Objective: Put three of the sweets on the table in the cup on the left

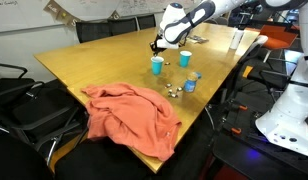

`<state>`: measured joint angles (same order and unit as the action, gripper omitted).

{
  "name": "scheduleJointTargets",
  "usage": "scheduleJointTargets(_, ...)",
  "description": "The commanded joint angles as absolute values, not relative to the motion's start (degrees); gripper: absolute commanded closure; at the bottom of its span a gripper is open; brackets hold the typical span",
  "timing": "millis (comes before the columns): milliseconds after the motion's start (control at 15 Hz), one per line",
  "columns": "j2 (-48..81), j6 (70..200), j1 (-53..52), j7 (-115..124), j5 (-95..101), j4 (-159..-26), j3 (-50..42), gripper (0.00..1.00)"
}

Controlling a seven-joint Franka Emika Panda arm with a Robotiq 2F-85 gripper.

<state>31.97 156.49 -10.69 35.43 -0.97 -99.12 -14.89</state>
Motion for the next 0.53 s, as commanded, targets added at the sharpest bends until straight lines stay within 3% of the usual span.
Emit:
scheduleJointTargets(0,34.43,158.24,-11.77,41.71,2.21,-96.96,-18.63,0.97)
scheduleJointTargets(333,36.23,158.03,-10.84,43.61,1.64,-96.24,-17.48,0.97)
scheduleJointTargets(400,36.42,158.22,-10.85,43.94,1.53,-96.26,-17.22,0.62)
scheduleJointTargets(467,36.64,158.41,-11.01,44.18,1.62,-96.22,-17.15,0.60)
